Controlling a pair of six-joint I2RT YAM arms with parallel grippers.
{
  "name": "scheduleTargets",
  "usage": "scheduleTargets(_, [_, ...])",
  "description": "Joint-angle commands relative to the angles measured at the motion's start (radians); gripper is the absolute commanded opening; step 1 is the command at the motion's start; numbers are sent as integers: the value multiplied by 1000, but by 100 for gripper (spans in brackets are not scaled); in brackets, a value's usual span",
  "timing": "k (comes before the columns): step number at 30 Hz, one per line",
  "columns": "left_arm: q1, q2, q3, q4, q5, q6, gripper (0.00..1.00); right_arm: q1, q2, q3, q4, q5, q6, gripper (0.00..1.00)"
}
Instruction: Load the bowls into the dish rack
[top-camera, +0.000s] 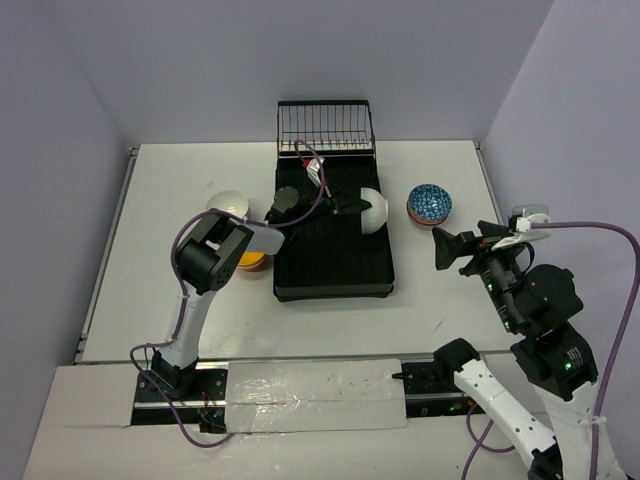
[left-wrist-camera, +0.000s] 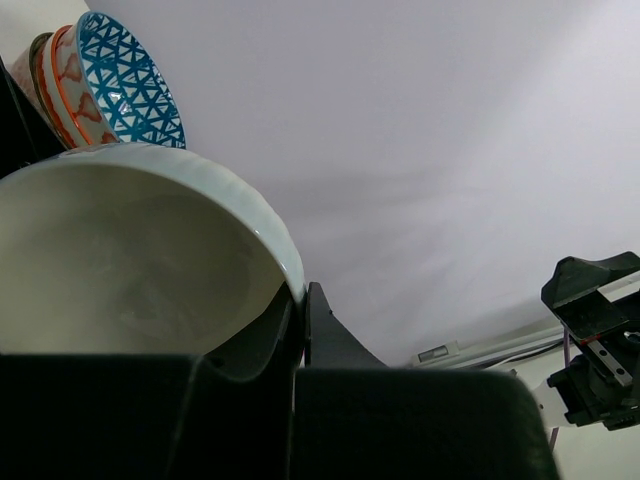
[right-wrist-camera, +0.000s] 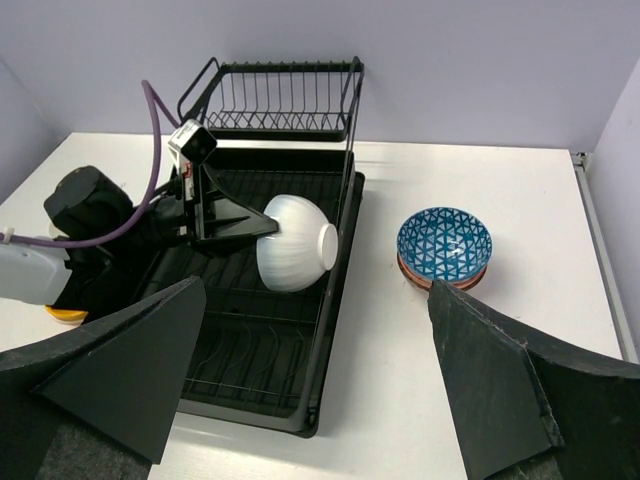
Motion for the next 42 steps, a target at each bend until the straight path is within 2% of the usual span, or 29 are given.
scheduleTargets(1, [-4, -2, -8, 99, 5, -15, 0, 9, -8, -5, 38, -2, -4, 100])
scheduleTargets(11, [-4, 4, -37, 74, -3, 4, 1, 7, -25, 5, 28, -2, 1, 100])
scheduleTargets(20, [-1, 0, -72, 50, -23, 16, 8, 7, -36, 1, 30, 4, 12, 100])
scheduleTargets(25, [2, 3, -77, 42, -35, 15, 9, 7, -40, -4, 33, -7, 15, 100])
scheduleTargets(32, [8, 7, -80, 14, -67, 1, 15, 7, -50, -11, 33, -13, 15, 100])
scheduleTargets(36, [8, 12, -69, -12, -74, 5, 22, 9, -51, -10, 33, -6, 10, 100])
scheduleTargets(38, [8, 18, -63, -18, -72, 2, 22, 7, -53, -11, 35, -7, 12, 100])
scheduleTargets(42, [10, 30, -62, 5, -74, -25, 9, 9, -54, -13, 33, -9, 13, 100])
